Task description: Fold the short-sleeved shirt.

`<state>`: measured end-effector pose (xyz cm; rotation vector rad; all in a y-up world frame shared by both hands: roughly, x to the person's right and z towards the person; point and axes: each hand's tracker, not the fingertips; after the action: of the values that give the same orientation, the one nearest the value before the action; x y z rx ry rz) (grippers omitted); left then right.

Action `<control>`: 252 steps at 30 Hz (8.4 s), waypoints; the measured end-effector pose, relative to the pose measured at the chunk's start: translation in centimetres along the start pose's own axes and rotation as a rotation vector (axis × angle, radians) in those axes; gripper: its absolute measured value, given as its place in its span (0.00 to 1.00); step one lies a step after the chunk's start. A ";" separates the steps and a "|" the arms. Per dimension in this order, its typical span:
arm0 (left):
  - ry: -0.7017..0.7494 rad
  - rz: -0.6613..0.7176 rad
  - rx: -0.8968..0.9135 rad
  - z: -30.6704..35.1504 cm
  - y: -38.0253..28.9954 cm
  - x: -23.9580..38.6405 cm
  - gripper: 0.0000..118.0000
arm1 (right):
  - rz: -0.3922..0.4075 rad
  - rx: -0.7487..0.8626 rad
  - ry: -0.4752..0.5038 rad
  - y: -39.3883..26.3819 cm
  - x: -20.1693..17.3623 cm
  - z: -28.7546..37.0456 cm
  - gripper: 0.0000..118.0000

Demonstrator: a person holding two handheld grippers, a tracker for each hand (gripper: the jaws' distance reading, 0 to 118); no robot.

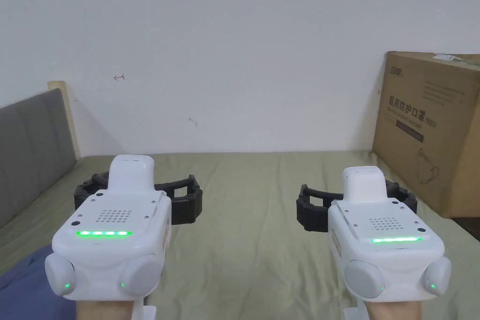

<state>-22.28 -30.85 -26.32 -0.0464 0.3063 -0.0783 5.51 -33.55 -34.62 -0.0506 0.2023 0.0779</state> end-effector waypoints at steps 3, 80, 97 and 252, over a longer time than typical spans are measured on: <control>-0.001 -0.009 0.004 0.0 -0.2 0.0 1.00 | -0.044 -0.021 0.010 0.2 0.3 -0.2 1.00; 0.054 0.365 -0.986 -16.8 -25.4 -16.8 0.89 | -0.012 -0.425 0.469 -9.3 -20.9 -13.5 0.00; 0.131 0.414 -1.039 -19.0 -24.6 -17.7 0.03 | -0.047 -0.482 0.485 -11.3 -18.8 -14.1 0.00; 0.046 0.093 -0.360 -25.4 11.4 -15.2 0.03 | -0.209 -0.429 -0.056 13.9 15.4 -27.7 0.02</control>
<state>-43.65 -19.10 -46.64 -0.3872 0.3655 0.0686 13.86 -20.18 -65.40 -0.4956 0.1205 -0.0871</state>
